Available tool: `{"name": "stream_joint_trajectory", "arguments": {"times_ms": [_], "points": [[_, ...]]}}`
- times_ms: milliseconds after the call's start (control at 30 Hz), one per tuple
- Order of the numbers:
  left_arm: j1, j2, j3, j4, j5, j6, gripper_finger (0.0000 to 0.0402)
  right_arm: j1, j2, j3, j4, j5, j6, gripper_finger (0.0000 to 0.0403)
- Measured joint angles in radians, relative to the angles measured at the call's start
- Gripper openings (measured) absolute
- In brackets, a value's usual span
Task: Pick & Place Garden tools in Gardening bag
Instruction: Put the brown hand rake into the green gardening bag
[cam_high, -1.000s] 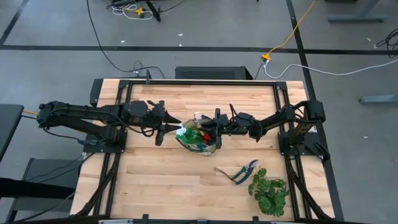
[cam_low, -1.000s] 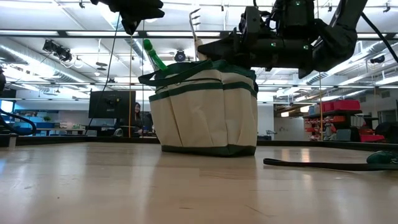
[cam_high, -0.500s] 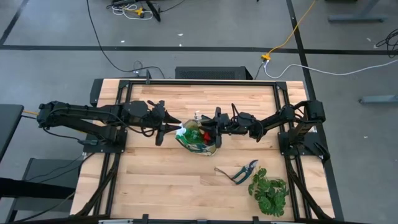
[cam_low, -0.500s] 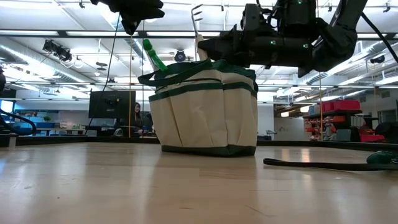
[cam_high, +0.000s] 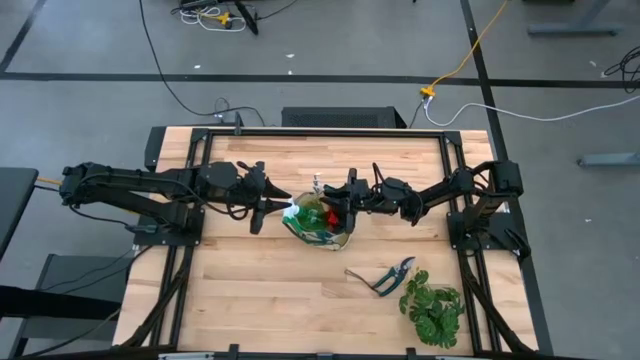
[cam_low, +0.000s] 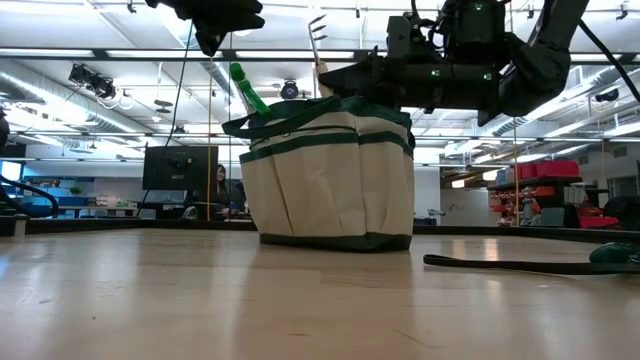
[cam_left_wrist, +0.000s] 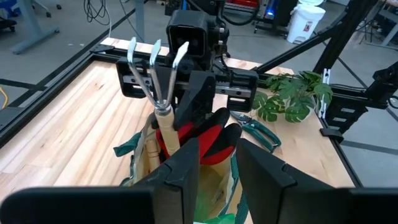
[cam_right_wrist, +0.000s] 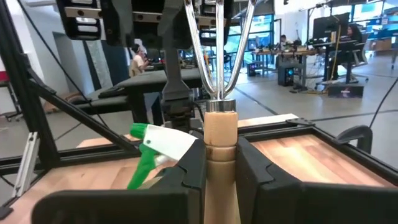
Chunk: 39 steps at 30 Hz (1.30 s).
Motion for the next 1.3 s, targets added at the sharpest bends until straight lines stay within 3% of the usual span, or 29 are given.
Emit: {"name": "stream_joint_trajectory", "arguments": {"times_ms": [967,1300], "points": [[0.000,0.000,0.000,-0.002,-0.015,0.000,0.0112,0.001,0.062,0.044,-0.027,-0.028,0.022,0.0041],[0.000,0.000,0.000,-0.002,-0.015,-0.001,0.0112,0.001,0.062,0.044,-0.038,-0.027,0.026,0.0067]]}}
